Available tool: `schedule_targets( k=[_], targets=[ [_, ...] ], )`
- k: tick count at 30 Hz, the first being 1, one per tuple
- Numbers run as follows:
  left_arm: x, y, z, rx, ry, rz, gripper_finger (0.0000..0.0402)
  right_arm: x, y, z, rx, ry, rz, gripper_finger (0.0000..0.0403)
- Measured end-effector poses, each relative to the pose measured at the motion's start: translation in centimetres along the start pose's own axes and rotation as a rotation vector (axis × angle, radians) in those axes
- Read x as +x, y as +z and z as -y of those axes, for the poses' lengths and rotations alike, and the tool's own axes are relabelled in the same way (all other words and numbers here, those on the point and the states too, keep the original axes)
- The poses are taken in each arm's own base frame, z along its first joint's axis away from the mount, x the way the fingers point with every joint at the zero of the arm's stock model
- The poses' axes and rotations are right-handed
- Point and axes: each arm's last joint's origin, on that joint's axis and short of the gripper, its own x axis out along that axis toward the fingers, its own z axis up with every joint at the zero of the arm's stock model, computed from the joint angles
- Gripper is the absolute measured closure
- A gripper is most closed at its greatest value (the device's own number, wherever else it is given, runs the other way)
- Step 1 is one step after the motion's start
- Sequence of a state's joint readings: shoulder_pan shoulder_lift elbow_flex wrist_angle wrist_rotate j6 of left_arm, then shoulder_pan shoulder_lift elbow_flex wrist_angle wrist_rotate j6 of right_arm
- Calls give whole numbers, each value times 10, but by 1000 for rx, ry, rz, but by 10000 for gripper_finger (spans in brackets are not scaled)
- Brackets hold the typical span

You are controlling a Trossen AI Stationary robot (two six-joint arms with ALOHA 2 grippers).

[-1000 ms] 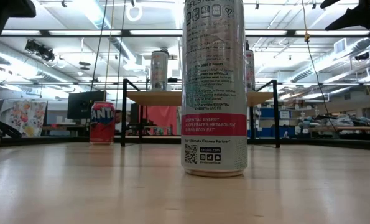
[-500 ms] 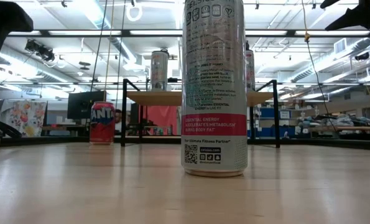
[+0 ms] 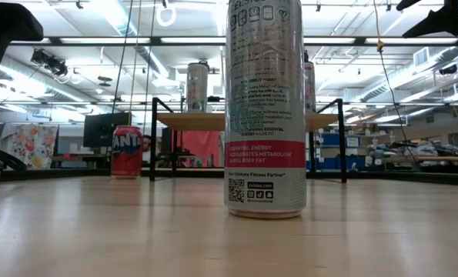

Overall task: Place canned beverage on shelf
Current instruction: Put the white yellow soda can on the shelf aligned with the other white yellow soda can

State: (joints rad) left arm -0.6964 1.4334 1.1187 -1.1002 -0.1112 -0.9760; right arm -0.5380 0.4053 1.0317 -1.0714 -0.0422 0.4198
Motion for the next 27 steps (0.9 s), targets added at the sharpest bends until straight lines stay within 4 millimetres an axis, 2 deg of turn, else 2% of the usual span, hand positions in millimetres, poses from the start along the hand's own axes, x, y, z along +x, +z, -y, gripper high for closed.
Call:
schedule_targets(
  k=[4,16,23,27],
  targets=[
    [0,0,0,0,-5,2,145,0,0,0,0,0,0,50],
    [0,1,0,-14,-3,5,147,0,0,0,0,0,0,50],
    [1,7,-4,-92,4,6,90,0,0,0,0,0,0,50],
    [1,8,-5,-91,6,9,96,0,0,0,0,0,0,50]
  ],
)
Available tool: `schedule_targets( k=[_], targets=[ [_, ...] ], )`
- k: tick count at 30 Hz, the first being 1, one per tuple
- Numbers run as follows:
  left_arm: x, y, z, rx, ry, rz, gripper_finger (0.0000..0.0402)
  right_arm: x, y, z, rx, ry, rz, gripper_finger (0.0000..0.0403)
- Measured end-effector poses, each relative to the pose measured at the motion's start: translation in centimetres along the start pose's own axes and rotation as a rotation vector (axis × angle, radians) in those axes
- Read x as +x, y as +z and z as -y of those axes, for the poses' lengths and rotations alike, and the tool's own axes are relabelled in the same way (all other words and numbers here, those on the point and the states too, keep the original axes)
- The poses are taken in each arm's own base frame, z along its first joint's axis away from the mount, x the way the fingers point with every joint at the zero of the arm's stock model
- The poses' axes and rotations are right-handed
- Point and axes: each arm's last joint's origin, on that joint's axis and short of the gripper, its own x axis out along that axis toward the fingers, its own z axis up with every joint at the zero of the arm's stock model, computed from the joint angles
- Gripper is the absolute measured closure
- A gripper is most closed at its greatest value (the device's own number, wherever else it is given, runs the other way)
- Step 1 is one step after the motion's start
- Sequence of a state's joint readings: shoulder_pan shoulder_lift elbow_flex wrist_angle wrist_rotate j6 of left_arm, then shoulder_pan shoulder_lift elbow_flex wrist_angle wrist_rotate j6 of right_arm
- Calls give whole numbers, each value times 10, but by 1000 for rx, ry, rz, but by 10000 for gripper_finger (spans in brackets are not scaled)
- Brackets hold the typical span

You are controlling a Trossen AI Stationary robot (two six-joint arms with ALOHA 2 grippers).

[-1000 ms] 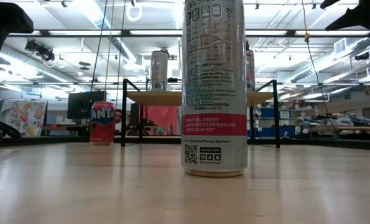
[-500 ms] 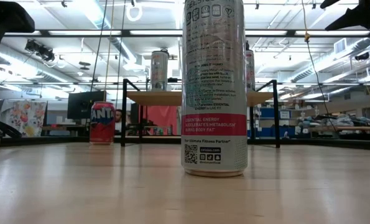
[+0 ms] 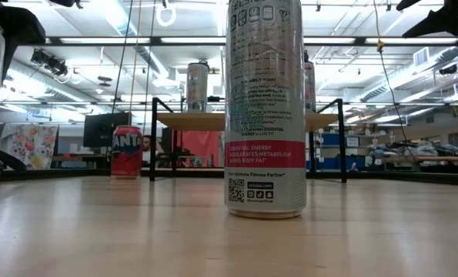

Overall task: Place canned beverage on shelf
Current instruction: Put the white yellow soda can on the shelf aligned with the other white yellow soda can

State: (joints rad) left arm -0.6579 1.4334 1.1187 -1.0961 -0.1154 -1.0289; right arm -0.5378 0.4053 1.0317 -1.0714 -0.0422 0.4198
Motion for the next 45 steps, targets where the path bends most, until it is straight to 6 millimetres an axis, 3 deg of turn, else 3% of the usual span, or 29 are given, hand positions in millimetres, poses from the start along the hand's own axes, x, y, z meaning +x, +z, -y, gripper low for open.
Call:
schedule_targets(
  k=[5,15,25,33,45],
  targets=[
    [0,0,0,25,0,5,148,0,0,0,0,0,0,50],
    [0,4,-2,-12,19,40,148,0,0,1,-4,-22,10,50],
    [-8,31,-13,-125,-14,32,148,0,0,1,-20,-22,9,50],
    [-39,66,-34,-264,-25,73,148,0,0,1,-30,-22,9,50],
    [-110,125,-101,-589,-85,226,148,0,0,1,-31,-24,9,50]
  ],
)
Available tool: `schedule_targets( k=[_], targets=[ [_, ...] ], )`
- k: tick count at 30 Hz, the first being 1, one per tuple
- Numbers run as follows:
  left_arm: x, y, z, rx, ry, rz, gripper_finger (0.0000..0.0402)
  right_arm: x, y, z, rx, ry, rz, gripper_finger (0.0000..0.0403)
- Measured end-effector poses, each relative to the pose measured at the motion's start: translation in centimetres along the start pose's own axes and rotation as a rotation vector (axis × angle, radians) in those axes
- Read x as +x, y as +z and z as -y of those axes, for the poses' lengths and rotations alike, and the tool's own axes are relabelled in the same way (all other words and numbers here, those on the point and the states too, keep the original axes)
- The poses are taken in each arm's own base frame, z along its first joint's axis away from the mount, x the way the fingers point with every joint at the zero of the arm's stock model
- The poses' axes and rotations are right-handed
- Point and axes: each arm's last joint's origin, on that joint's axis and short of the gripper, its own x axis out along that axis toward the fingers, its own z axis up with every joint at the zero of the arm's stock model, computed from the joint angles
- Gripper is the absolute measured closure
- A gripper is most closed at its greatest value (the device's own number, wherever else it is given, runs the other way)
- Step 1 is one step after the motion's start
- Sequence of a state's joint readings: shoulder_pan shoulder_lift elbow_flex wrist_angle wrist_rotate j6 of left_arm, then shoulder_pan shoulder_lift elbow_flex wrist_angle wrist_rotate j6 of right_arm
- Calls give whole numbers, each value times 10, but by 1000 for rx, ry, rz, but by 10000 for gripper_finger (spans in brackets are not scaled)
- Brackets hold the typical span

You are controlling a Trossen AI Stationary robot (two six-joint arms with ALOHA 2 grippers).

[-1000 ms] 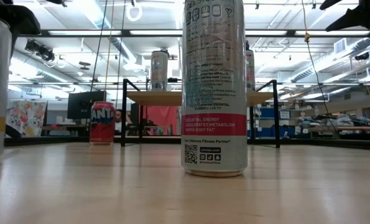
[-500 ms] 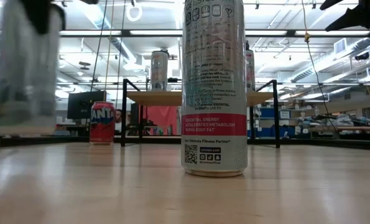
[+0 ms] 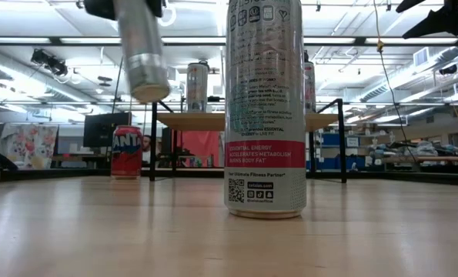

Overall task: Place canned beverage on shelf
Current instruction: Put the white yellow soda can on the shelf aligned with the other white yellow soda can

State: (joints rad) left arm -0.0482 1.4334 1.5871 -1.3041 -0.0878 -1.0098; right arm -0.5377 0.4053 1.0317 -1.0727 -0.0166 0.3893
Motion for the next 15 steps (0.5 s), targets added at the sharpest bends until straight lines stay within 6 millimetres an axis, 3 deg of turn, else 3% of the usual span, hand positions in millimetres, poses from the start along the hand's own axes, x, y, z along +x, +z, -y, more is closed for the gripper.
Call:
schedule_targets(
  k=[7,15],
  targets=[
    [-18,35,-18,-115,-12,81,148,0,0,0,-18,-1,-2,50],
    [-19,50,-35,-130,16,76,148,0,-1,0,-19,-3,-6,50]
  ],
)
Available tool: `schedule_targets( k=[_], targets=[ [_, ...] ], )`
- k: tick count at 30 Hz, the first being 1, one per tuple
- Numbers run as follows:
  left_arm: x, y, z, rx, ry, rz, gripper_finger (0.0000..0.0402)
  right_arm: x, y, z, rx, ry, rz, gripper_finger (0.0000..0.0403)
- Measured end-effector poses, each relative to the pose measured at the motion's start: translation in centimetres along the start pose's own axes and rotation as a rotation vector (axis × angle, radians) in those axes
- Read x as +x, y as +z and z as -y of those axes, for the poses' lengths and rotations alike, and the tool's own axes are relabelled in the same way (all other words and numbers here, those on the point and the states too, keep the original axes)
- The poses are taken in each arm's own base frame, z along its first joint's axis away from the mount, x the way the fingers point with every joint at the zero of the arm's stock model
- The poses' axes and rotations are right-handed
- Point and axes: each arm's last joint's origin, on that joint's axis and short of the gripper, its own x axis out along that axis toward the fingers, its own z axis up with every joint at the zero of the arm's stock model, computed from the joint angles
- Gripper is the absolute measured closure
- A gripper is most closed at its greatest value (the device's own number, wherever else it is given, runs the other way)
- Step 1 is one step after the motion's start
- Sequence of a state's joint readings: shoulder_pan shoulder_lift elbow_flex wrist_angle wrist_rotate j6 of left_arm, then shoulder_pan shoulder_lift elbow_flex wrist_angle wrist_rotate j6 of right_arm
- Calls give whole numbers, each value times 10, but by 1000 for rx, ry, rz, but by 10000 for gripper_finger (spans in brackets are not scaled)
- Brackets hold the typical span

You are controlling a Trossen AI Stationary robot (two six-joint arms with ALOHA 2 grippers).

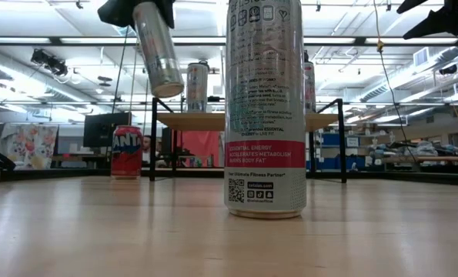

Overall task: Place canned beverage on shelf
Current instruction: Put the white yellow soda can on the shelf aligned with the other white yellow soda can

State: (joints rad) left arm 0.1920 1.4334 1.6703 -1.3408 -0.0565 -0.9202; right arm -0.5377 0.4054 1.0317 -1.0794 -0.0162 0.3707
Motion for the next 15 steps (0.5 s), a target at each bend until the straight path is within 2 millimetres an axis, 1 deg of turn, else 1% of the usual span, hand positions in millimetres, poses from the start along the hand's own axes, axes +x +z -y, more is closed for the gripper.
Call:
schedule_targets(
  k=[4,9,15],
  targets=[
    [1,10,-7,-7,10,16,148,0,0,0,0,0,0,50],
    [8,26,-15,-35,26,2,148,0,0,0,-11,0,-1,50],
    [4,52,-7,-4,-7,13,148,0,0,0,-15,-1,-2,50]
  ],
)
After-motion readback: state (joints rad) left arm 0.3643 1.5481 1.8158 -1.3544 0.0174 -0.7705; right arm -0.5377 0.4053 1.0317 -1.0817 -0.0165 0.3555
